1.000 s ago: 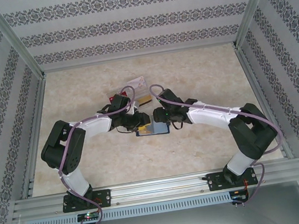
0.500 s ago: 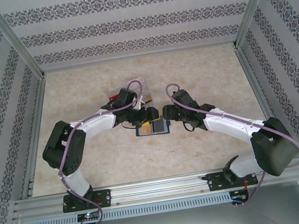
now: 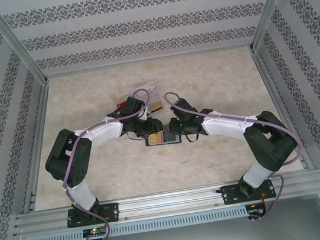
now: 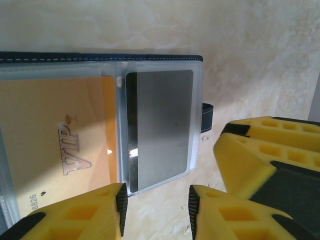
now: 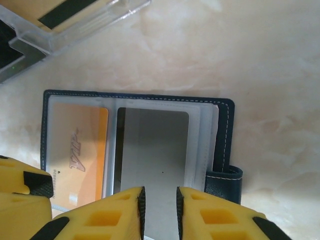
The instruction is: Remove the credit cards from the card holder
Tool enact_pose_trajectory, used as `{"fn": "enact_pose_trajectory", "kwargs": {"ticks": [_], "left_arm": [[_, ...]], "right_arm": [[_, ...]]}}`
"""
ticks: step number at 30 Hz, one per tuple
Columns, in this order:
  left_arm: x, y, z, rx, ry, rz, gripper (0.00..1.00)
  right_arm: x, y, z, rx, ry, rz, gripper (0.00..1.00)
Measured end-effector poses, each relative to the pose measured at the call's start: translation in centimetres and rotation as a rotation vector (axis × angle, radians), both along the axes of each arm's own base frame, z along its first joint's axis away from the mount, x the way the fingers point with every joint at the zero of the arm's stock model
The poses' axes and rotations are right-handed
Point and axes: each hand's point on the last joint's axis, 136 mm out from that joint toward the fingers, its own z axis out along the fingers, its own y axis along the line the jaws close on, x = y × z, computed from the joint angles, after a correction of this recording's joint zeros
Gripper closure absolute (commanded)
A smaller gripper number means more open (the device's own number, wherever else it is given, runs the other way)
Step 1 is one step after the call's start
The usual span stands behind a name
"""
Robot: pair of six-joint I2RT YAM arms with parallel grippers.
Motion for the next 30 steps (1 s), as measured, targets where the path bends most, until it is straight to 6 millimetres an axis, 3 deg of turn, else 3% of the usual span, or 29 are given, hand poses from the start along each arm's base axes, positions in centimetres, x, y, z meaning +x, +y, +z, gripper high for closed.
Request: {"fn": "enact_pose_trajectory", "kwargs": {"ticks": [9,18,30], "left_arm": [[0.0,-0.5,-1.8,0.003,0.055,-0.011,0.68],[1.3,-1.3,-0.8,-0.024,0.031,0.008,0.71],[1.3,-1.0,-2.3,0.001,0.050,0.000,0.69]], "right_arm": [[-0.3,0.0,-1.6,-0.017,0.064,-0.020,0.75],[-0.5,-0.3,-2.7,-0.019,0.104,-0.033,0.76],[-0.5,-0.4,-3.1,-0.017,0.119,-0.034,0.80]]}}
